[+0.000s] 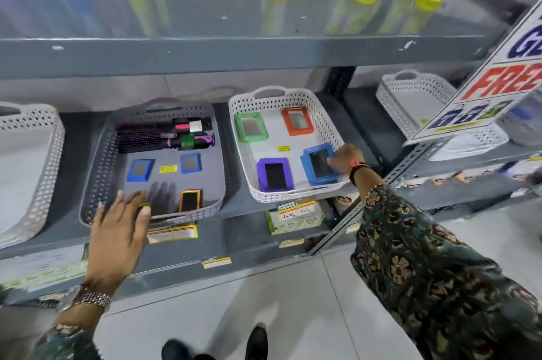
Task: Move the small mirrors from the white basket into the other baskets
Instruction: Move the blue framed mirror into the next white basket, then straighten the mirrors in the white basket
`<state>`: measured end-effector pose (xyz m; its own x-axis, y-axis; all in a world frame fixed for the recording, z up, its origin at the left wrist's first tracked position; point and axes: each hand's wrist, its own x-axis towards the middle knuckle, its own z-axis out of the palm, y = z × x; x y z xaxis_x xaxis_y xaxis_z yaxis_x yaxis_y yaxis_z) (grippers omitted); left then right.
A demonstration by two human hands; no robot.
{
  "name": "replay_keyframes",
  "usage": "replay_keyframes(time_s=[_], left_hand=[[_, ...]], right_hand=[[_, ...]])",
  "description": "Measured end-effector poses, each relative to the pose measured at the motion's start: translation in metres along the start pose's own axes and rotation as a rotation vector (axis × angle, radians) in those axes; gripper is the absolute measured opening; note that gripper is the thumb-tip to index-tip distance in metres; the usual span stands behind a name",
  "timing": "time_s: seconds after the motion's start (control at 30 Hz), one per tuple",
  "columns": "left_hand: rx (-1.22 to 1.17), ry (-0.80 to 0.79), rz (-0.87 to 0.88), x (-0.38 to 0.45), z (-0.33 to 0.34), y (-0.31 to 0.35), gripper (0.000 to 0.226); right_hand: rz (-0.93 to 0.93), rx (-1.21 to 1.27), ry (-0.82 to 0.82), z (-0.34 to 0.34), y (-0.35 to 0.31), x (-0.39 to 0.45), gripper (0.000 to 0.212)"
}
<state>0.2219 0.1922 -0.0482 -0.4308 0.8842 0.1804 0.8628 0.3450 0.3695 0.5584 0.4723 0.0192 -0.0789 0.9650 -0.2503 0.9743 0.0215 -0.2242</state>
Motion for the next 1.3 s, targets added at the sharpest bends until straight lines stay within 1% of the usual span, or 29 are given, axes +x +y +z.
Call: replay_keyframes(time_s=[0.07,0.23,0.33,0.47,0.6,0.63,0.7,0.73,0.77,0.8,0.83,0.87,0.9,0.97,1.03,1.13,1.2,1.23,1.3], left_hand=[[0.006,0.003,0.004,-0.001,0.000,0.000,0.058],[0.016,-0.003,0.010,-0.001,-0.001,0.001,0.055],[0.019,-0.010,0.003,0.001,-0.001,0.000,0.056],[0.012,-0.060,0.006,0.000,-0.002,-0.002,0.058],[-0.074,-0.082,-0.024,0.005,-0.009,0.003,0.062],[-0.130,-0.070,-0.019,0.009,-0.012,0.009,0.061],[-0.275,-0.040,-0.015,0.022,-0.020,0.033,0.053],[-0.379,-0.020,-0.034,0.030,-0.024,0.050,0.049],[-0.529,-0.010,-0.064,0.038,-0.026,0.071,0.045],[-0.721,-0.025,-0.105,0.046,-0.026,0.095,0.041],[-0.909,-0.080,-0.154,0.054,-0.025,0.120,0.035],[-1.059,-0.178,-0.197,0.064,-0.022,0.148,0.027],[-1.148,-0.304,-0.233,0.072,-0.015,0.171,0.024],[-1.232,-0.532,-0.305,0.091,0.006,0.217,0.028],[-1.225,-0.678,-0.386,0.109,0.029,0.249,0.036],[-1.169,-0.777,-0.549,0.129,0.062,0.283,0.042],[-1.127,-0.781,-0.599,0.134,0.079,0.297,0.046],[-1.111,-0.792,-0.612,0.134,0.085,0.303,0.051],[-1.053,-0.756,-0.648,0.131,0.094,0.316,0.062]], right_hand=[[-0.018,-0.068,0.002,0.003,-0.002,0.001,0.039],[0.083,0.003,-0.013,0.008,-0.005,0.003,0.039],[0.082,-0.016,-0.006,0.010,-0.008,0.004,0.040],[0.116,-0.040,0.011,0.016,-0.007,0.005,0.040],[0.136,-0.023,0.024,0.015,-0.007,0.007,0.040],[0.146,0.006,0.026,0.014,-0.006,0.010,0.040],[0.173,0.154,-0.025,0.006,-0.007,0.015,0.045],[0.206,0.302,-0.064,0.001,-0.009,0.017,0.047],[0.243,0.482,-0.130,-0.006,-0.009,0.016,0.047],[0.271,0.667,-0.192,-0.012,-0.008,0.015,0.051],[0.295,0.783,-0.247,-0.018,-0.007,0.015,0.058],[0.301,0.850,-0.294,-0.026,-0.006,0.016,0.065],[0.304,0.875,-0.342,-0.030,-0.005,0.016,0.068],[0.290,0.898,-0.396,-0.035,-0.002,0.021,0.071],[0.276,0.887,-0.411,-0.031,-0.001,0.026,0.074],[0.212,0.798,-0.359,-0.024,0.006,0.031,0.074],[0.141,0.771,-0.403,-0.022,0.007,0.030,0.069],[0.110,0.760,-0.437,-0.021,0.007,0.030,0.067],[0.059,0.753,-0.479,-0.025,0.011,0.029,0.065]])
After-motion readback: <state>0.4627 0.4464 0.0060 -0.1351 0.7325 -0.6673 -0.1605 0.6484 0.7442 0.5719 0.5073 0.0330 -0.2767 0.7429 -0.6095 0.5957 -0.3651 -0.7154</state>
